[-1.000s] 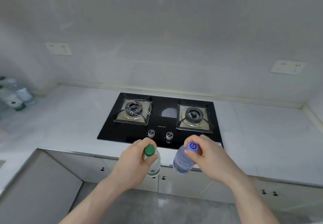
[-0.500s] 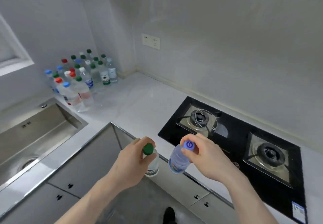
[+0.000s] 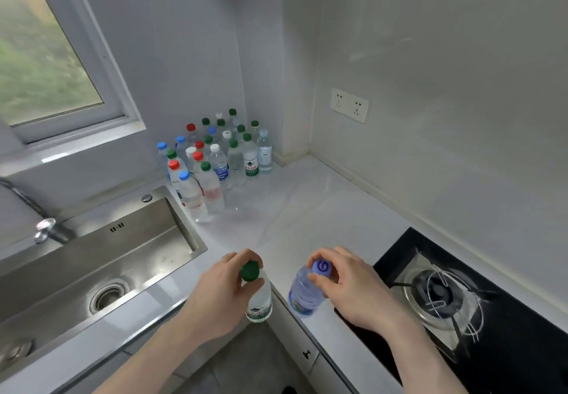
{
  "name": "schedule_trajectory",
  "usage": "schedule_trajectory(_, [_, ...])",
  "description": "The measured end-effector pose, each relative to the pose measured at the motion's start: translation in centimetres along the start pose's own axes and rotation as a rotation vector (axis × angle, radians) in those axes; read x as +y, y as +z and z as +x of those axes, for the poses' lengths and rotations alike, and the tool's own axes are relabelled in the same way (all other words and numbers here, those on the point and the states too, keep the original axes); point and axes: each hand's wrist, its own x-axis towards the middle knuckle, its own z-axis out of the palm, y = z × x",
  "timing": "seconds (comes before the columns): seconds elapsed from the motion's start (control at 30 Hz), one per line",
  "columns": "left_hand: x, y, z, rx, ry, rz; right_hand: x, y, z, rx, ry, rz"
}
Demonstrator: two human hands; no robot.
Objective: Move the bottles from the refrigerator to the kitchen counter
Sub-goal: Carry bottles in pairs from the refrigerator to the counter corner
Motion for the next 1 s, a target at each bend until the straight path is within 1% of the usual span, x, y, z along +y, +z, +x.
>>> schedule_trajectory(0.17, [-1.5,-1.2,4.8,0.056,-0.017,0.028,0.0,-0.9,6.8,-0.013,-0.055,-0.028])
schedule_trajectory(0.37, [-2.6,-3.2,9.9,0.097,-0.042,0.069,0.2,-2.0,12.1,-0.022,-0.068,-0.009])
schedule_trajectory(0.67, [-5.8,-4.8,18.1,0.035,-0.005,0.148,0.4,-2.1,18.0,-0.013,-0.004,-0.003])
schedule_trajectory(1.0, [-11.0,-6.7,29.5,-0.026,0.105,0.295,0.4,-1.9,26.4,0.038,0.089,0.015])
